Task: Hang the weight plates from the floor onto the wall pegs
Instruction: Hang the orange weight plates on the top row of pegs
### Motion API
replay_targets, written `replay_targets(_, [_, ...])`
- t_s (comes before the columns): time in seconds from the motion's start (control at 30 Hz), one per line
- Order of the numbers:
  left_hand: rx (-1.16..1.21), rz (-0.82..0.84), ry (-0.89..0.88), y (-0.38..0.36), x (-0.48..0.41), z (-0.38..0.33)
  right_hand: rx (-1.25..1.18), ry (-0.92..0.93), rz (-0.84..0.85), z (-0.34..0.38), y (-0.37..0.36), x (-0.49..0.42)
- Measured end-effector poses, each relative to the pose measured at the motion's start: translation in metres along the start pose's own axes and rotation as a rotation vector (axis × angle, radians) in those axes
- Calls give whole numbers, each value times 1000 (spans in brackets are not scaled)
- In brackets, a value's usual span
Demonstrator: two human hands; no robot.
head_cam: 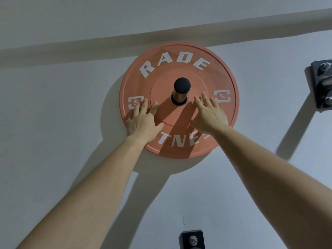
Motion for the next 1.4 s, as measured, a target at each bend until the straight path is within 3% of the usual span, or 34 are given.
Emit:
replay_targets(0.83, [126, 34, -55, 196, 156, 12, 144, -67, 145, 108, 178, 160])
replay_targets(1.17, [112, 67, 1, 285, 215, -6, 137, -47, 177, 114, 267, 226])
replay_targets(1.4, [117, 104, 17, 350, 292, -61, 82, -39, 195, 89, 342, 295])
Point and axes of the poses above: each hand's wrist, its own x-axis away from the middle knuckle, its own y-axis out of the back of the hand, z = x × y, the point moved 9 cm from there along -x, towards the middle knuckle, and after that the axes turned 2 degrees about y, right-handed, at the moved point
